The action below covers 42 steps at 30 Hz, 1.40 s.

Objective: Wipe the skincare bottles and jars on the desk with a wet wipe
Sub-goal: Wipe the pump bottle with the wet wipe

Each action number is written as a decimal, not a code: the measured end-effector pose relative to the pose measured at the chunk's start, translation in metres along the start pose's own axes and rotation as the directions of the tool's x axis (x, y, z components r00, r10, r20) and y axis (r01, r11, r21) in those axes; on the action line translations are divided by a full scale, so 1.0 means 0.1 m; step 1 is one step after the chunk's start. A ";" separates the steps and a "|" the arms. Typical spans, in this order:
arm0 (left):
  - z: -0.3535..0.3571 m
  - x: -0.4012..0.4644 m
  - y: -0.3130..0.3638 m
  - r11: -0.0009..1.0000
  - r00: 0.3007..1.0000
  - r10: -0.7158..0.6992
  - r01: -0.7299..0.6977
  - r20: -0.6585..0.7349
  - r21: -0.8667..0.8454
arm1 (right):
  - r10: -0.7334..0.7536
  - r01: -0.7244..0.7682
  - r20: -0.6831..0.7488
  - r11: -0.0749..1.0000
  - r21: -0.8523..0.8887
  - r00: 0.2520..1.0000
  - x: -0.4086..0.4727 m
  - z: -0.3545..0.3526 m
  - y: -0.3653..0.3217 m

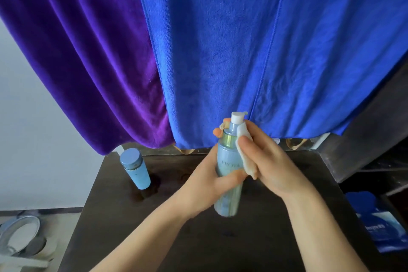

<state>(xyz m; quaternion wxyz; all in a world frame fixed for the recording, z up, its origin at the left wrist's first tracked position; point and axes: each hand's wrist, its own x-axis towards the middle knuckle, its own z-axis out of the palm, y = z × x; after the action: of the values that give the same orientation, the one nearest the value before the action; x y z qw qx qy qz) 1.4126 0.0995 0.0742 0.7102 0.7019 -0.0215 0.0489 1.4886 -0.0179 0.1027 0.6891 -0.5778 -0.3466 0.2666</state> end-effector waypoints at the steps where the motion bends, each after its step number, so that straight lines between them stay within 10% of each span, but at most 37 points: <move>1: -0.04 -0.01 0.03 0.997 0.992 -0.005 0.015 0.130 -0.072 | 0.026 -0.031 0.077 0.998 0.060 0.997 0.01 -0.05 -0.04; 6: -0.22 0.03 0.09 0.955 0.903 -0.100 0.204 0.418 -0.213 | 0.035 -0.063 0.233 0.992 0.111 0.972 0.10 -0.05 -0.13; 10: -0.23 0.15 0.02 0.988 0.996 -0.055 0.044 0.066 0.149 | 0.068 -0.067 -0.163 0.998 0.016 0.984 0.20 0.08 0.02; 13: -0.09 0.21 -0.17 0.716 0.945 0.070 0.175 -0.319 0.676 | 0.053 -0.153 -0.537 0.978 -0.143 0.842 0.31 0.27 0.24; 16: -0.01 0.21 -0.30 0.525 0.936 0.158 0.189 -0.313 0.830 | 0.016 -0.164 -0.689 0.975 -0.150 0.724 0.35 0.36 0.37; 22: -0.18 0.18 -0.18 0.972 0.996 -0.069 0.081 -0.063 0.219 | -0.003 -0.041 -0.363 0.993 -0.112 0.932 0.26 0.13 0.33; 33: -0.01 0.18 -0.05 0.954 0.929 -0.198 0.110 -0.311 -0.279 | -0.103 -0.038 -0.332 0.919 -0.393 0.938 0.10 0.40 0.39; 38: -0.19 0.28 0.02 0.932 0.894 -0.232 0.092 -0.382 -0.350 | -0.178 -0.043 -0.187 0.602 -0.797 0.966 -0.22 0.62 0.73; 42: -0.09 0.25 -0.01 0.948 0.930 -0.175 0.070 -0.322 -0.311 | -0.142 -0.118 -0.304 0.707 -0.697 0.942 0.15 0.49 0.45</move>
<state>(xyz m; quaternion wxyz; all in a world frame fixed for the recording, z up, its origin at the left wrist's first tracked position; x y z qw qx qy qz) 1.4374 0.1096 0.0756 0.8010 0.5688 0.1408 0.1227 1.4613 0.0321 0.0659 0.4655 -0.8314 -0.3033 0.0066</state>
